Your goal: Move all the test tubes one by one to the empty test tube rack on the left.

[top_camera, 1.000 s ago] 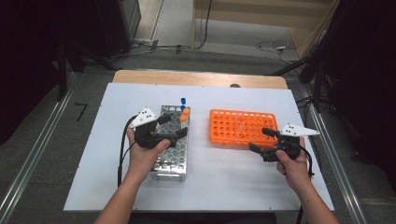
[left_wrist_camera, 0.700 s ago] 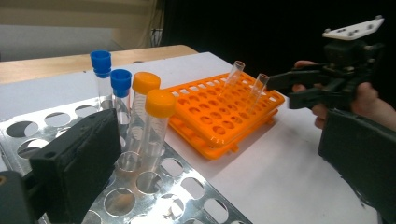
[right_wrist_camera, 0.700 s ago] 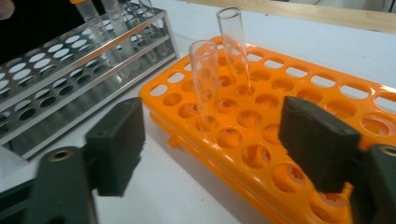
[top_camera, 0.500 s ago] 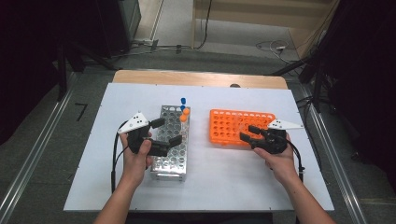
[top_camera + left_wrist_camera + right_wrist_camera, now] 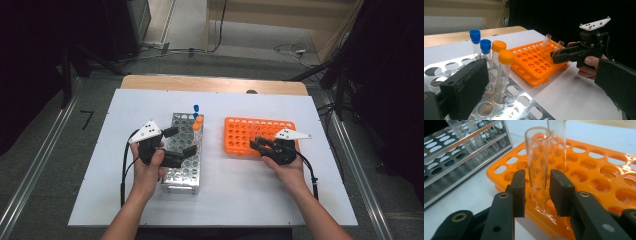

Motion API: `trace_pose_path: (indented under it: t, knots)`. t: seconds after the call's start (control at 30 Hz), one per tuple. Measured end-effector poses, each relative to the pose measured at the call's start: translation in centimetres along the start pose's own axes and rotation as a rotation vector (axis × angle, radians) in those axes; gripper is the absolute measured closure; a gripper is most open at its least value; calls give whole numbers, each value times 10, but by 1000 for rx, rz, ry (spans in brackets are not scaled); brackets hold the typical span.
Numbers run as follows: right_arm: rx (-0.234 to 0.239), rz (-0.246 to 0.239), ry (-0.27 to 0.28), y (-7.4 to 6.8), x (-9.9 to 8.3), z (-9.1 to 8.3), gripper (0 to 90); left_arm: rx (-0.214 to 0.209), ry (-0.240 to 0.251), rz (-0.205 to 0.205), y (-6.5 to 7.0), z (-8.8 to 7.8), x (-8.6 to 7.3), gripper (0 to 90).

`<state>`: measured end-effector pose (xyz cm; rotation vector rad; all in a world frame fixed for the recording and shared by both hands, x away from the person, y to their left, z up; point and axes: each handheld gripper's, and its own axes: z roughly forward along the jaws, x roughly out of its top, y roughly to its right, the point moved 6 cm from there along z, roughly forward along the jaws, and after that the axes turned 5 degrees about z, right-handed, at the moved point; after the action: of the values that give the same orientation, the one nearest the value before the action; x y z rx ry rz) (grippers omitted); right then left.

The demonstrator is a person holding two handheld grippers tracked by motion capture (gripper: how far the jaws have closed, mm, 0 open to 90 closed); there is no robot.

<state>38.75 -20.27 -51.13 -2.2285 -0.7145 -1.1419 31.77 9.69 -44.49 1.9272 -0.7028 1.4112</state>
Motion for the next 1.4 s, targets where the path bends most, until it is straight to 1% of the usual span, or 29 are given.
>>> trace_pose_path:
  t: [0.07, 0.13, 0.23, 0.3, 0.4, 0.53, 0.6, 0.63, 0.7, 0.83, 1.0, 1.07, 1.17, 1.3, 1.4]
  knots:
    - [-1, -16, 3, -2, -1, 2, 669, -1, -1, 5, 0, 0, 0, 0]
    - [-4, -22, 2, -4, -1, 3, 692, -2, 3, 2, 1, 0, 1, 0]
    - [-24, -34, 12, -4, -1, 4, 721, -5, 1, 4, 2, 1, 1, 0]
    - [-45, -41, 15, -3, -1, 3, 738, -7, -3, 7, 4, 1, 2, 0]
    - [-36, -36, 26, -2, 1, 0, 741, -12, -1, 13, 5, 2, 3, 0]
    - [-20, -41, 72, -3, 7, -9, 741, -19, -2, 19, 8, 4, 4, 0]
    - [-17, -51, 96, -4, 10, -14, 741, -25, -2, 24, 10, 5, 5, 0]
    - [-16, -48, 105, -4, 11, -16, 742, -29, 2, 24, 11, 6, 5, 0]
    - [-16, -46, 123, -4, 14, -21, 742, -36, -2, 36, 13, 7, 6, 0]
    - [6, -58, 143, -8, 17, -31, 742, -52, 0, 44, 19, 12, 9, 0]
    - [30, -83, 133, -19, 16, -37, 742, -73, -5, 53, 25, 19, 12, 0]
    - [42, -91, 125, -23, 15, -39, 742, -79, -14, 56, 28, 23, 12, 0]
    - [70, -104, 116, -32, 14, -43, 742, -91, -19, 60, 31, 28, 12, 0]
    - [99, -117, 97, -43, 12, -45, 742, -117, -25, 66, 37, 33, 12, 2]
    - [119, -132, 85, -52, 11, -45, 741, -141, -31, 68, 42, 36, 11, 19]
